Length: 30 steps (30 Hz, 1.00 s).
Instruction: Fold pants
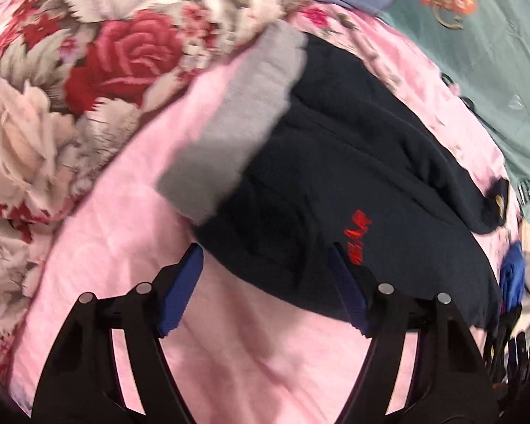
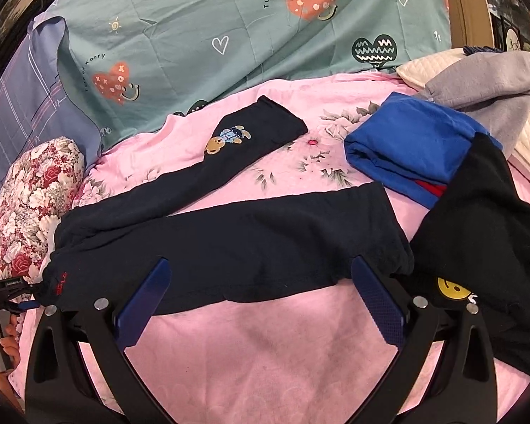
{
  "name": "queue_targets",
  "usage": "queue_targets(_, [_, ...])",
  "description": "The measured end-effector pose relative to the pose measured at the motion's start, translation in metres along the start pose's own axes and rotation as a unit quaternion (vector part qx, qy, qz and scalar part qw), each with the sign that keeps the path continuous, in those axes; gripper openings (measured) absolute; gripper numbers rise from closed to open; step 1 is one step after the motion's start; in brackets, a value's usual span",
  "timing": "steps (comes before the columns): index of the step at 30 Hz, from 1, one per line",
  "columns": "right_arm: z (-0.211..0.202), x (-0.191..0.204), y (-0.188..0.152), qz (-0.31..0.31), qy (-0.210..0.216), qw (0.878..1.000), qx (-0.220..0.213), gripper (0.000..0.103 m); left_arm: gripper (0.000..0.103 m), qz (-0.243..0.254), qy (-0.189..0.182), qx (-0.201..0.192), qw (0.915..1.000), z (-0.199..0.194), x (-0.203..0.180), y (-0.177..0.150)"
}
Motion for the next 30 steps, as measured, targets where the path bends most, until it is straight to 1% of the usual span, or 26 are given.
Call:
queue_targets(3, [0.0, -0.001, 0.002, 0.003, 0.004, 1.0, -0.003, 0.102, 0.072, -0.009, 0.001, 0.001, 1.0, 0.002, 0.005, 0.006])
queue_targets(6, [0.005, -0.003, 0.004, -0.001, -0.008, 1.0, 0.001, 0.102, 0.067, 0.003, 0.004, 0.006, 1.0, 0.006, -0.004, 0.008])
queue_targets(8, [0.007, -0.006, 0.004, -0.003, -0.018, 1.0, 0.006, 0.102, 0.047, 0.009, 0.01, 0.006, 0.9999, 0.009, -0.01, 0.011])
queue_targets(9, [0.008, -0.007, 0.005, -0.004, -0.024, 1.0, 0.009, 0.102, 0.025, 0.013, 0.019, 0.006, 0.9997, 0.01, -0.013, 0.012])
queue_targets(10, [0.008, -0.011, 0.006, -0.007, -0.034, 0.999, 0.014, 0.102, 0.01, 0.023, 0.044, -0.006, 0.9987, 0.008, -0.017, 0.015])
queue_targets(12, [0.008, -0.021, 0.011, -0.012, -0.06, 0.998, 0.027, 0.102, 0.009, 0.048, 0.063, -0.024, 0.9966, 0.003, -0.025, 0.016])
queue_targets(14, [0.006, -0.042, 0.02, -0.018, -0.098, 0.994, 0.042, 0.102, 0.008, 0.077, 0.083, -0.041, 0.9927, -0.002, -0.034, 0.016])
queue_targets(16, [0.003, -0.062, 0.031, -0.023, -0.115, 0.992, 0.047, 0.102, 0.008, 0.089, 0.088, -0.042, 0.9913, -0.001, -0.038, 0.014])
queue_targets(17, [0.003, -0.073, 0.038, -0.02, -0.116, 0.992, 0.051, 0.102, 0.008, 0.09, 0.086, -0.039, 0.9915, 0.001, -0.038, 0.014])
queue_targets(18, [0.006, -0.082, 0.041, -0.013, -0.115, 0.992, 0.058, 0.102, 0.009, 0.088, 0.084, -0.035, 0.992, 0.004, -0.037, 0.014])
queue_targets(20, [0.02, -0.097, 0.048, 0.003, -0.076, 0.994, 0.083, 0.101, 0.01, 0.079, 0.077, -0.022, 0.9936, 0.011, -0.034, 0.014])
queue_targets(21, [0.03, -0.099, 0.049, 0.007, -0.053, 0.994, 0.099, 0.095, 0.011, 0.076, 0.073, -0.018, 0.9943, 0.014, -0.033, 0.014])
queue_targets(22, [0.039, -0.1, 0.048, 0.009, -0.045, 0.992, 0.119, 0.086, 0.011, 0.075, 0.071, -0.017, 0.9945, 0.016, -0.032, 0.014])
queue_targets(23, [0.05, -0.102, 0.046, 0.013, -0.041, 0.989, 0.138, 0.081, 0.011, 0.074, 0.069, -0.016, 0.9947, 0.018, -0.033, 0.013])
queue_targets(24, [0.059, -0.105, 0.044, 0.022, -0.04, 0.987, 0.157, 0.075, 0.016, 0.073, 0.067, -0.015, 0.995, 0.019, -0.033, 0.013])
queue_targets(25, [0.07, -0.11, 0.042, 0.037, -0.038, 0.983, 0.175, 0.075, 0.018, 0.072, 0.065, -0.012, 0.9952, 0.02, -0.033, 0.013])
queue_targets(26, [0.078, -0.114, 0.041, 0.046, -0.037, 0.981, 0.185, 0.075, 0.018, 0.071, 0.065, -0.01, 0.9953, 0.021, -0.033, 0.014])
queue_targets(28, [0.092, -0.119, 0.041, 0.053, -0.036, 0.978, 0.198, 0.076, 0.019, 0.072, 0.067, -0.008, 0.9951, 0.023, -0.035, 0.015])
queue_targets(29, [0.094, -0.118, 0.043, 0.046, -0.04, 0.979, 0.194, 0.076, 0.019, 0.071, 0.067, -0.007, 0.9952, 0.024, -0.036, 0.016])
queue_targets(30, [0.096, -0.117, 0.044, 0.038, -0.049, 0.979, 0.194, 0.072, 0.015, 0.07, 0.069, -0.01, 0.9951, 0.024, -0.037, 0.017])
Point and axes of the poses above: each gripper's, at about its wrist camera, not at the fingertips, and z roughly the way its jaws point, x to its left, y to its top, the point moved 7 cm from there along z, roughly the way its jaws point, and after that the axes turned 11 degrees about x, right-handed, at the moved point
